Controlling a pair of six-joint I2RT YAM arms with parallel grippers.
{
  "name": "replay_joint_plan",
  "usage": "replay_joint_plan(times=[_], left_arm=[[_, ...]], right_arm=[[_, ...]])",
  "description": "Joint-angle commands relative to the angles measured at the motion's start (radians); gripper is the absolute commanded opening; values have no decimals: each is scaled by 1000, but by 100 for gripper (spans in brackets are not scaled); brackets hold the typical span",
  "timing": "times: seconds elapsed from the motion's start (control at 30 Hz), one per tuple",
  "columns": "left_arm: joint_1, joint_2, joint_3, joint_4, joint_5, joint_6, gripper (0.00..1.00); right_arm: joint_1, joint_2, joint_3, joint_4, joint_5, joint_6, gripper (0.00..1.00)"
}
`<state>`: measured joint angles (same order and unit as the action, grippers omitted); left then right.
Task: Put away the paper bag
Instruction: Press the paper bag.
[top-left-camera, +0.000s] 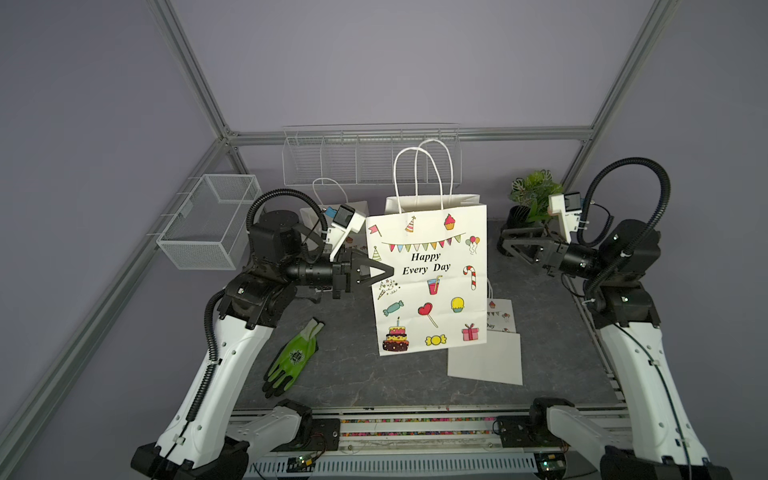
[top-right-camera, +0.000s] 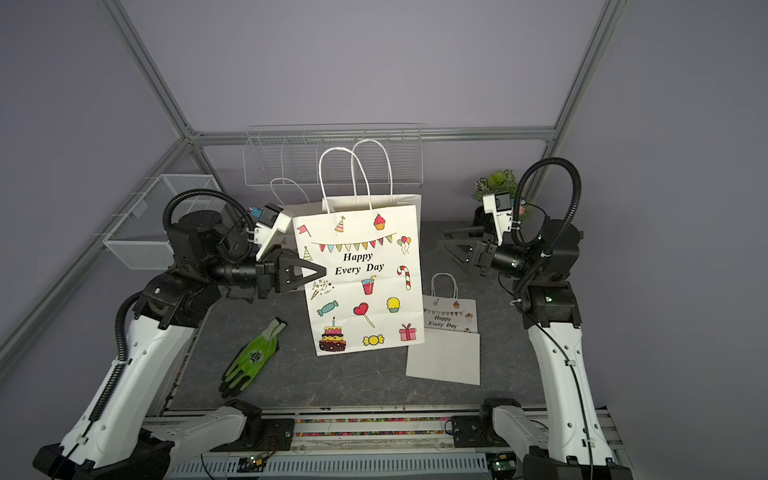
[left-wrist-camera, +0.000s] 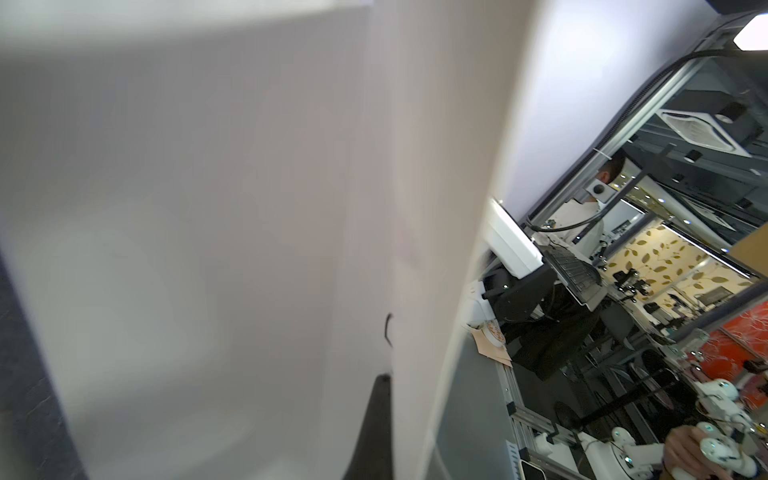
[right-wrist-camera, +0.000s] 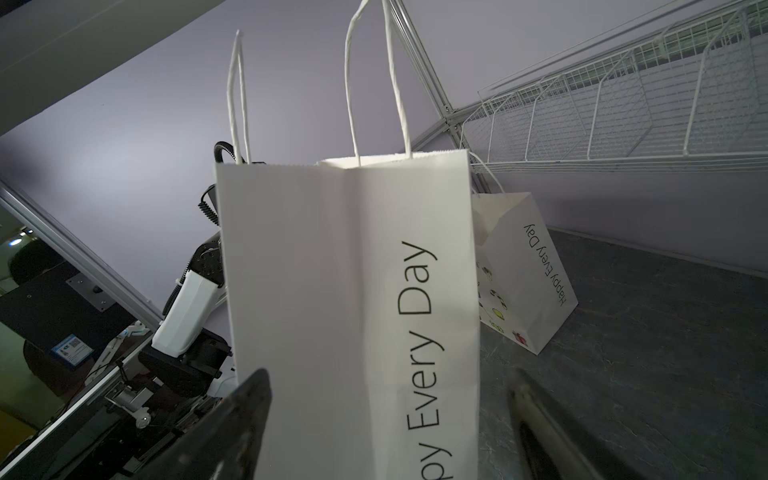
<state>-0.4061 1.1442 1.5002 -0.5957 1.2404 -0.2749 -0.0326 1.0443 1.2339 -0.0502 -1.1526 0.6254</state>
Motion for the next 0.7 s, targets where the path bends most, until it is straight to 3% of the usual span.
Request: replay_joint_plan(times=[0.0, 0.13, 0.4, 0.5, 0.67], left_arm=[[6, 15, 34, 50, 134, -14, 0], [4, 24, 51, 77, 158, -26, 0], [22, 84, 138, 126, 165, -70, 0], [34, 115, 156, 136, 170, -69, 0], [40, 154, 161, 158, 186, -66, 0]], right_arm=[[-6, 3, -27, 95, -17, 43, 89], [1, 8, -88, 321, -49, 199, 89], [128, -24, -59, 183, -112, 45, 99], [155, -27, -56, 183, -127, 40, 93], [176, -19, -59, 181, -126, 30, 73]])
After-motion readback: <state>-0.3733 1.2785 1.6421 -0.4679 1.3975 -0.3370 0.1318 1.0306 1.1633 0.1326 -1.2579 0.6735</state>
